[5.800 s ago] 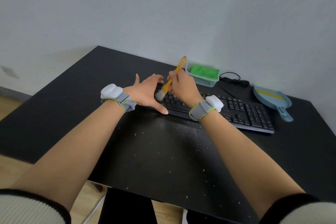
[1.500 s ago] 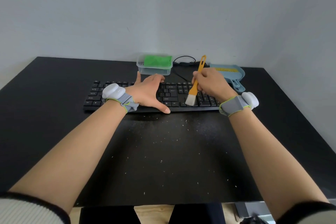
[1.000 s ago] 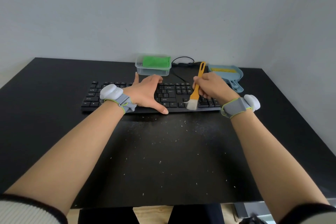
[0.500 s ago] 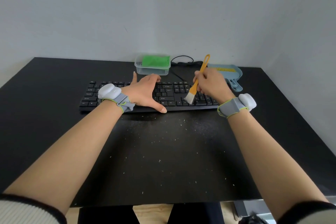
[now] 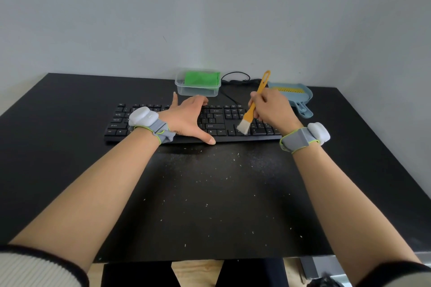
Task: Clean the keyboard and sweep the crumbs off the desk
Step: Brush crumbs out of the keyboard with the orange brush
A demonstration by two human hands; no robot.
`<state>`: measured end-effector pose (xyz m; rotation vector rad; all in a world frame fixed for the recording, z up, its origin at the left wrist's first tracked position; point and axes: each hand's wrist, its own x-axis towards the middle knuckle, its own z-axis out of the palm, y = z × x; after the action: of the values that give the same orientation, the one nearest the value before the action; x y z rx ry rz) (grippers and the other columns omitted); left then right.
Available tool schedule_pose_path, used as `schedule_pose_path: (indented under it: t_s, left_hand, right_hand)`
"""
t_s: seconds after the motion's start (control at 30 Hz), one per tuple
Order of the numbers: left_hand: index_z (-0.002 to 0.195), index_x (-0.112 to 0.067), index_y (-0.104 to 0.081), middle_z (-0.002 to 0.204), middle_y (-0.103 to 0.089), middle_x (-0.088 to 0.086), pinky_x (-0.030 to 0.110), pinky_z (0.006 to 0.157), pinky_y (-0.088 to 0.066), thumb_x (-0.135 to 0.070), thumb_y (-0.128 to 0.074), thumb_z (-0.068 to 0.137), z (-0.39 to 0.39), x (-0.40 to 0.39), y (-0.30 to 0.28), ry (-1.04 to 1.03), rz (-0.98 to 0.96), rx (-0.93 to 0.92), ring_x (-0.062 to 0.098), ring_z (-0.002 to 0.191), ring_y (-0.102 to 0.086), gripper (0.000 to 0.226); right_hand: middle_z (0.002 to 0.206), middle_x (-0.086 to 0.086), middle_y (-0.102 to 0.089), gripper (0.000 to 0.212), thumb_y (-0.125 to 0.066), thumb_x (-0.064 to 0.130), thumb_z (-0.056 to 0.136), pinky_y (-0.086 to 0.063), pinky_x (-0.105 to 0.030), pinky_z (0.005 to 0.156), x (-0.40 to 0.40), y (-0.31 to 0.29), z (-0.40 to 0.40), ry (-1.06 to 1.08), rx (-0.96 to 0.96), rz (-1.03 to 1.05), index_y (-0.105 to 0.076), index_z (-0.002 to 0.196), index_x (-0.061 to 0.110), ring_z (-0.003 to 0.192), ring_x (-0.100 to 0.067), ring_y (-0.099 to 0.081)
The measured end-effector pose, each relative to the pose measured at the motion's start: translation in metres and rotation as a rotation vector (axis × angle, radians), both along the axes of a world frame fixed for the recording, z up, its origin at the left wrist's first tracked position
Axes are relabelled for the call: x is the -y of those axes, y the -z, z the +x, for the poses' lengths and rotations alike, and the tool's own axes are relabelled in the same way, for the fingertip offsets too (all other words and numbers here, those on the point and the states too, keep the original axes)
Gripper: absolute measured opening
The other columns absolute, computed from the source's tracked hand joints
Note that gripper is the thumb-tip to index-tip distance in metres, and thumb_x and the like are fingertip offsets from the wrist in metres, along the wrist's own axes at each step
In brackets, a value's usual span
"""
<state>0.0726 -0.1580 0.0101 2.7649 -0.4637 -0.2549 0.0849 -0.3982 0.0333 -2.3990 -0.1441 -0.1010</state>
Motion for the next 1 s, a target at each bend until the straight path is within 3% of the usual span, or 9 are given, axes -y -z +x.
schedule_pose_path:
  t_s: [0.13, 0.23, 0.3, 0.4, 0.5, 0.63, 0.77, 0.87, 1.0]
  left_hand:
    - [0.149, -0.014, -0.021, 0.154, -0.033, -0.001, 0.061, 0.116, 0.014, -0.073, -0.077, 0.059, 0.001, -0.001, 0.000, 0.002, 0.000, 0.003, 0.020, 0.145, -0.028, 0.122]
    - [0.149, -0.014, -0.021, 0.154, -0.032, -0.001, 0.062, 0.116, 0.014, -0.074, -0.077, 0.059, 0.002, 0.000, 0.000, 0.004, -0.005, -0.001, 0.020, 0.145, -0.027, 0.121]
    - [0.149, -0.015, -0.021, 0.154, -0.032, -0.001, 0.062, 0.116, 0.015, -0.074, -0.077, 0.059, 0.001, -0.001, 0.001, 0.001, -0.003, -0.001, 0.020, 0.145, -0.027, 0.121]
    - [0.150, -0.016, -0.021, 0.154, -0.032, -0.002, 0.061, 0.116, 0.015, -0.073, -0.078, 0.058, 0.001, -0.002, 0.001, 0.000, -0.002, -0.005, 0.019, 0.145, -0.027, 0.122]
    - [0.149, -0.016, -0.021, 0.155, -0.032, -0.003, 0.062, 0.115, 0.015, -0.073, -0.078, 0.058, 0.001, -0.002, 0.000, -0.001, -0.005, -0.006, 0.018, 0.146, -0.026, 0.122]
    - [0.150, -0.015, -0.020, 0.155, -0.032, -0.002, 0.062, 0.115, 0.015, -0.073, -0.078, 0.059, 0.001, -0.002, 0.000, -0.006, 0.009, -0.003, 0.020, 0.145, -0.028, 0.122]
    - [0.150, -0.016, -0.020, 0.155, -0.032, -0.003, 0.062, 0.115, 0.015, -0.073, -0.078, 0.058, 0.001, -0.002, 0.000, -0.008, 0.008, -0.009, 0.019, 0.145, -0.027, 0.122]
    - [0.150, -0.016, -0.020, 0.155, -0.032, -0.002, 0.062, 0.115, 0.015, -0.073, -0.077, 0.059, 0.000, -0.003, 0.000, -0.008, 0.008, -0.004, 0.019, 0.145, -0.028, 0.121]
    - [0.150, -0.015, -0.020, 0.156, -0.032, -0.001, 0.062, 0.115, 0.014, -0.072, -0.077, 0.060, -0.001, -0.001, -0.001, -0.007, 0.022, -0.002, 0.020, 0.145, -0.028, 0.121]
  right_hand:
    - [0.053, 0.001, -0.060, 0.039, -0.044, 0.028, 0.104, -0.043, -0.019, 0.042, 0.003, -0.001, -0.008, -0.112, -0.209, -0.003, -0.068, 0.079, 0.011, 0.042, -0.010, -0.051]
    - [0.054, 0.001, -0.060, 0.039, -0.042, 0.030, 0.105, -0.044, -0.022, 0.049, 0.015, -0.002, 0.003, 0.088, -0.026, 0.158, -0.065, 0.077, 0.015, 0.045, -0.008, -0.053]
    - [0.057, 0.001, -0.062, 0.039, -0.042, 0.031, 0.104, -0.047, -0.025, 0.057, 0.019, 0.001, 0.005, 0.125, 0.033, 0.098, -0.063, 0.075, 0.017, 0.051, -0.010, -0.056]
    - [0.055, -0.001, -0.059, 0.040, -0.041, 0.027, 0.105, -0.044, -0.021, 0.045, 0.021, 0.004, -0.001, 0.026, -0.114, 0.006, -0.062, 0.073, 0.015, 0.047, -0.014, -0.052]
    - [0.053, -0.001, -0.055, 0.040, -0.041, 0.026, 0.106, -0.037, -0.017, 0.037, 0.027, -0.006, 0.000, 0.060, -0.148, 0.130, -0.062, 0.074, 0.013, 0.043, -0.013, -0.047]
    - [0.056, 0.001, -0.061, 0.038, -0.042, 0.029, 0.105, -0.045, -0.020, 0.050, 0.022, 0.001, 0.001, 0.067, -0.011, 0.043, -0.063, 0.075, 0.017, 0.047, -0.010, -0.054]
    - [0.055, -0.001, -0.059, 0.040, -0.041, 0.027, 0.105, -0.040, -0.015, 0.042, 0.020, -0.002, -0.002, 0.014, -0.099, 0.028, -0.064, 0.074, 0.014, 0.044, -0.012, -0.051]
    - [0.056, 0.002, -0.060, 0.039, -0.042, 0.029, 0.104, -0.047, -0.024, 0.055, 0.018, -0.005, -0.001, 0.057, -0.003, 0.057, -0.063, 0.075, 0.016, 0.048, -0.010, -0.054]
    - [0.060, 0.007, -0.060, 0.039, -0.043, 0.028, 0.103, -0.047, -0.031, 0.079, 0.013, -0.001, -0.007, 0.004, 0.005, -0.119, -0.064, 0.072, 0.019, 0.066, -0.018, -0.059]
